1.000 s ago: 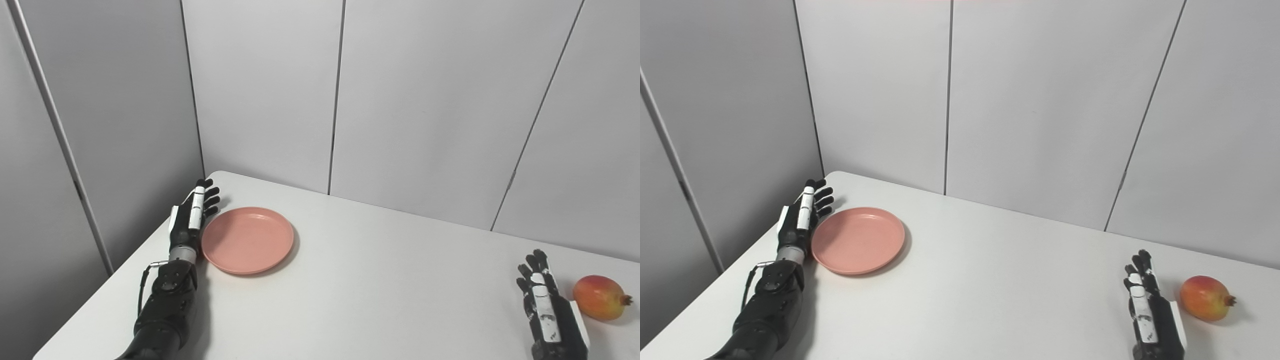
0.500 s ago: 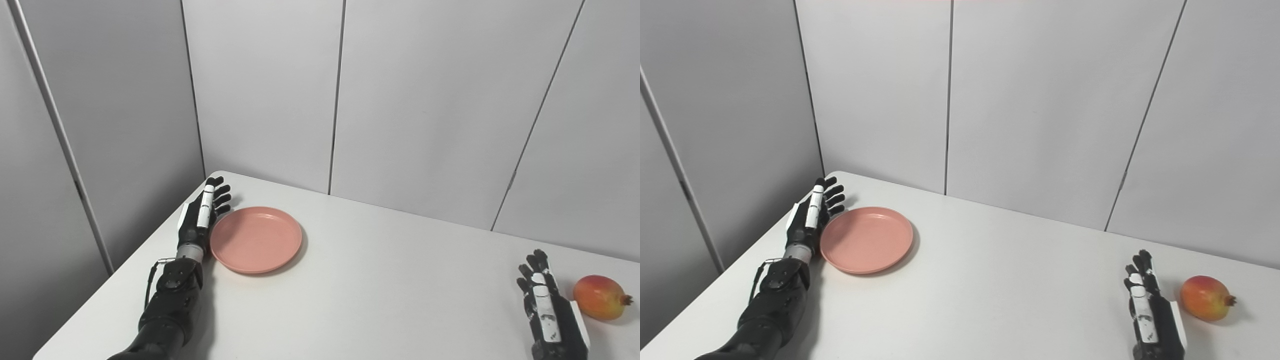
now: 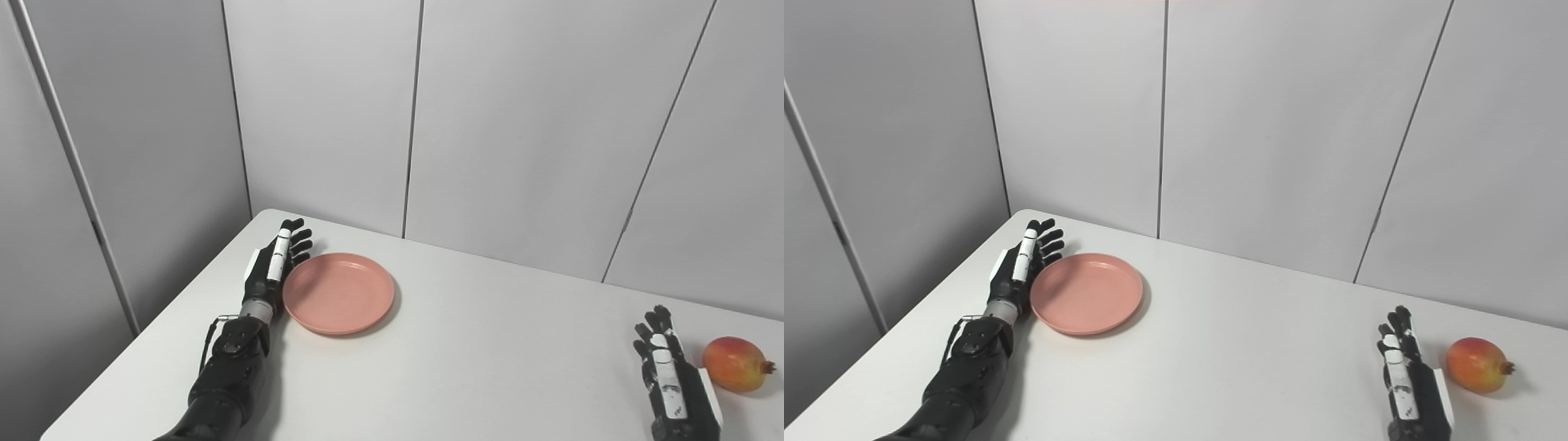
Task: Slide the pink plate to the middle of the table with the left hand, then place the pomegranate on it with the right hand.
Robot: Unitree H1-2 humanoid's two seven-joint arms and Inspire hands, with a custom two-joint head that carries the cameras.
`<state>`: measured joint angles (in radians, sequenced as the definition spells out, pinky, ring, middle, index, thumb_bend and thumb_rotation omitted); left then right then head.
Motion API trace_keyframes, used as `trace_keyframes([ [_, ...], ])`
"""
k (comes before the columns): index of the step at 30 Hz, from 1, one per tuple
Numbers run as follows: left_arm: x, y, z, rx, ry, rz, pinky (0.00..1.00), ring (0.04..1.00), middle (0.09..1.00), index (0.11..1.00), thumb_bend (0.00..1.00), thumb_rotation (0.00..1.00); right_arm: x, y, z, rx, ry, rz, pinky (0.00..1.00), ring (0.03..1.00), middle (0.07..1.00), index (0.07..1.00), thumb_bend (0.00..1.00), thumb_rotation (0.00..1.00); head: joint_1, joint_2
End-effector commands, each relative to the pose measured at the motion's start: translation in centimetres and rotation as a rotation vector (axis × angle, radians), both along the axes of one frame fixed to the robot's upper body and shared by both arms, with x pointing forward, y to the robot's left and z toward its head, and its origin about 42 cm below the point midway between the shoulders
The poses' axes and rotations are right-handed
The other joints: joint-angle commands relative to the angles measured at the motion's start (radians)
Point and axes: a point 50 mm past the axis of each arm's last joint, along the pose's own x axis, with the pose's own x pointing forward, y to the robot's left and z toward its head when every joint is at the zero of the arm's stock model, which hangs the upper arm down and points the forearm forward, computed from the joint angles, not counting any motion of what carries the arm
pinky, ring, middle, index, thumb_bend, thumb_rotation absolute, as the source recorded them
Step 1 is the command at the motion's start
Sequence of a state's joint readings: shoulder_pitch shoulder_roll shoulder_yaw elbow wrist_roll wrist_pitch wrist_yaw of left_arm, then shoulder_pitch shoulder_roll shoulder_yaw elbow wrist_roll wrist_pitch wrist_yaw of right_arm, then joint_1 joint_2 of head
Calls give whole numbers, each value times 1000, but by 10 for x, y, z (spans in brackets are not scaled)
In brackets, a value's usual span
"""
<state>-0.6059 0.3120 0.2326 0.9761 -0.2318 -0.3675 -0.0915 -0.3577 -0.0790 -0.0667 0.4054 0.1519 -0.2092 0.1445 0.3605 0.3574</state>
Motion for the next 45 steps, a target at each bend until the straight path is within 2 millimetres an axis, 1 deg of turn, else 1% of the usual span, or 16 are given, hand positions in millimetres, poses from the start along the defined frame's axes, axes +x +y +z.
trace_keyframes([
  [1, 4, -9, 6, 5, -23, -32, 810, 839, 840, 831, 605, 1000, 0, -1, 4, -7, -44, -6, 1000, 976, 995, 1000, 484, 858, 1, 1],
  [12, 4, -40, 8, -2, -4, -122, 834, 844, 844, 839, 622, 1000, 0, -1, 5, -5, -43, -6, 1000, 978, 997, 1000, 468, 858, -4, 9],
  [20, 3, -58, 6, -4, 5, -161, 823, 844, 843, 839, 616, 1000, 0, -1, 5, 0, -42, -1, 1000, 977, 995, 1000, 484, 842, -8, 13],
  [24, 3, -70, 5, -73, 8, -177, 832, 853, 851, 844, 604, 1000, 0, -1, 6, -11, -43, 0, 1000, 979, 996, 1000, 498, 841, -13, 18],
  [27, 2, -80, 5, -92, 15, -195, 837, 858, 857, 849, 599, 1000, -1, 0, 6, -10, -42, 0, 1000, 978, 996, 1000, 507, 842, -19, 23],
  [31, 0, -89, 5, -82, 30, -220, 845, 865, 865, 857, 595, 1000, -1, 1, 7, -9, -42, 4, 1000, 982, 999, 1000, 514, 839, -25, 26],
  [35, -4, -103, 4, -43, 46, -259, 844, 870, 867, 863, 590, 1000, -1, 2, 6, -12, -43, 6, 1000, 982, 999, 1000, 479, 861, -33, 30],
  [41, -8, -122, 4, -31, 47, -292, 854, 869, 866, 854, 597, 1000, -1, 2, 6, -13, -39, 4, 1000, 981, 997, 1000, 490, 844, -45, 39],
  [45, -11, -134, 5, -35, 46, -297, 871, 882, 875, 865, 594, 1000, 0, 1, 5, -8, -34, 9, 1000, 979, 994, 1000, 519, 842, -51, 45],
])
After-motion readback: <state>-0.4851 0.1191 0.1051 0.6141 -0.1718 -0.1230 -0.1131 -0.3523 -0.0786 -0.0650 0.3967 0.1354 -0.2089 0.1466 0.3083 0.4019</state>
